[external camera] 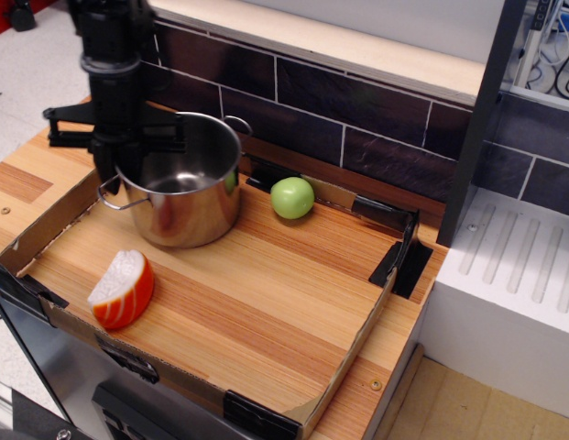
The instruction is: Upright metal pot
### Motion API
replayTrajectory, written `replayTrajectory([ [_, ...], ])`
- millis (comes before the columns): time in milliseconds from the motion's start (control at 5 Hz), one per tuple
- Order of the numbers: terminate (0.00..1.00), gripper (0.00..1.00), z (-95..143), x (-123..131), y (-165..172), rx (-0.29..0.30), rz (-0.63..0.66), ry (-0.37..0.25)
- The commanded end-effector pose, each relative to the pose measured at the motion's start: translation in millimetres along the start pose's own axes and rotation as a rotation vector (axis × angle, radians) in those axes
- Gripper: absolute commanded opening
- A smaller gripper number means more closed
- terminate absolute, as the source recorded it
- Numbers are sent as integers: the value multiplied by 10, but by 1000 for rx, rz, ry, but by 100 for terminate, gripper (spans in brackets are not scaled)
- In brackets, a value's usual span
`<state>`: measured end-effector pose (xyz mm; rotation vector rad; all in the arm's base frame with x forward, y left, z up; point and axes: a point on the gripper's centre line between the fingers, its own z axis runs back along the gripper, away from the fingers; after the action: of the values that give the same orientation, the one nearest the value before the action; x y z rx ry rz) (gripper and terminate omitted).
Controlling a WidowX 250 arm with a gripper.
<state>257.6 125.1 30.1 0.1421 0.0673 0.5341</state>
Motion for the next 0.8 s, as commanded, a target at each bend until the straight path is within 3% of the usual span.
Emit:
replayTrajectory([
  [0, 0, 100, 40, -68, -77, 22, -16, -6],
  [200, 0, 100, 50, -13, 21, 39, 16, -23],
  [400, 0, 100, 248, 13, 78, 31, 25, -138],
  [600, 0, 100, 556, 29, 132, 10, 54, -186],
])
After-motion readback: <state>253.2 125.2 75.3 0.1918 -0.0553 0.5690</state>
